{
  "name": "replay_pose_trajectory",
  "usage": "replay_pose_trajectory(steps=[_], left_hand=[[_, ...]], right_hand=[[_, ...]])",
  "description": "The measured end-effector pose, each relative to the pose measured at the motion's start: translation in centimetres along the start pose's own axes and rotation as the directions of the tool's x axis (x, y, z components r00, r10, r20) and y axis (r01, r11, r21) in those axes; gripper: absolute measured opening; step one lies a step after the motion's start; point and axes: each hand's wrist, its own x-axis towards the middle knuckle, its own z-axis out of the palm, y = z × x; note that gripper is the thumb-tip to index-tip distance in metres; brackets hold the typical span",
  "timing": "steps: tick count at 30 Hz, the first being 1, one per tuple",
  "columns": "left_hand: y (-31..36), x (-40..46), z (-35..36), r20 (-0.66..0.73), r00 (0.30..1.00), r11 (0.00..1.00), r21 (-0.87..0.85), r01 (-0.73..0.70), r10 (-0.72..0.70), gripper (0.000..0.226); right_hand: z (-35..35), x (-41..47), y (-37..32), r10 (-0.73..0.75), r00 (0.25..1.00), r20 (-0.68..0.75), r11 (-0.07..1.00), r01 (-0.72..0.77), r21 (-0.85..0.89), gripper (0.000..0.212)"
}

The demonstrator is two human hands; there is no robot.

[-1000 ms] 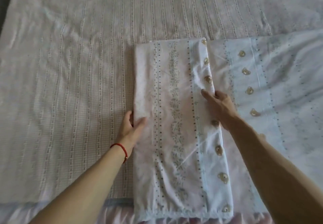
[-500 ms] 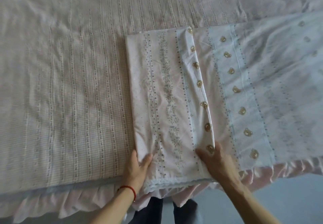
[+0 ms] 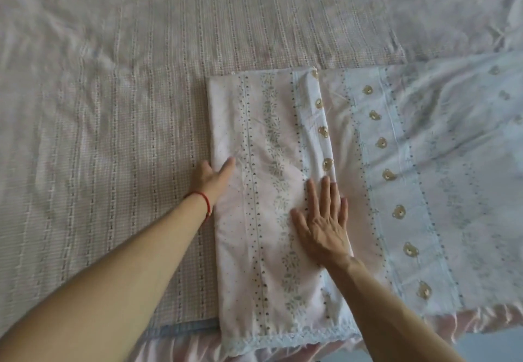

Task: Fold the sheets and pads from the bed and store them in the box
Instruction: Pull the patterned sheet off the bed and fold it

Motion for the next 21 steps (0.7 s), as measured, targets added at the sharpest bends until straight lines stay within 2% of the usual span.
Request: replay_pose_trajectory(steps=[2, 4, 5, 7, 9, 10, 11, 13, 16, 19, 21], left_hand=[[2.8, 3.5, 0.0, 0.002, 1.0, 0.997, -0.08, 0.015, -0.015, 0.09], [5.7, 6.5, -0.4, 0.005, 0.999, 0.982, -0.182, 0.042, -0.042, 0.086], [6.9, 8.0, -0.7, 0.005, 0.999, 0.972, -0.231, 0.032, -0.032, 0.079], [9.2, 10.4, -1.3, -0.027, 0.999, 0.958, -0.284, -0.04, 0.034, 0.051], [10.7, 11.8, -2.2, -0.118, 0.981, 0.971, -0.165, -0.17, 0.152, 0.022], [11.0, 12.1, -2.5, -0.154, 0.968, 0.973, -0.088, -0.215, 0.2, 0.021], [10.9, 12.2, -2.6, -0.174, 0.956, 0.968, -0.051, -0.247, 0.235, 0.022], [9.7, 11.7, -2.4, -0.111, 0.972, 0.969, -0.11, -0.22, 0.208, 0.024], [5.8, 9.2, -1.9, 0.068, 0.997, 0.963, -0.27, -0.016, 0.036, 0.05], [2.5, 5.4, -1.3, 0.154, 0.987, 0.988, -0.154, -0.019, 0.043, 0.075], [1.1, 3.0, -1.0, 0.129, 0.989, 0.998, 0.004, -0.07, 0.069, 0.086]], right_hand=[[0.2, 0.1, -0.2, 0.009, 1.0, 0.004, 1.0, -0.009, -0.017, 0.074], [0.3, 0.4, -0.1, 0.023, 1.0, 0.012, 0.999, -0.022, -0.038, 0.074], [0.4, 0.6, 0.0, 0.029, 0.999, 0.023, 0.998, -0.028, -0.048, 0.074], [0.9, 1.3, 0.3, 0.039, 0.999, 0.036, 0.998, -0.037, -0.056, 0.075], [1.5, 1.8, 0.5, 0.037, 0.999, 0.022, 0.997, -0.035, -0.067, 0.075], [1.8, 2.0, 0.6, 0.037, 0.999, 0.019, 0.997, -0.035, -0.071, 0.074], [2.0, 2.1, 0.7, 0.035, 0.999, 0.008, 0.997, -0.034, -0.076, 0.074], [2.1, 2.2, 0.8, 0.043, 0.999, -0.006, 0.996, -0.043, -0.076, 0.075], [2.2, 2.4, 0.8, 0.03, 0.999, -0.014, 0.997, -0.031, -0.076, 0.076], [2.1, 2.0, 0.6, 0.015, 1.0, -0.015, 0.999, -0.015, -0.034, 0.076], [1.5, 1.9, 0.8, -0.007, 1.0, -0.002, 1.0, 0.007, 0.003, 0.076]])
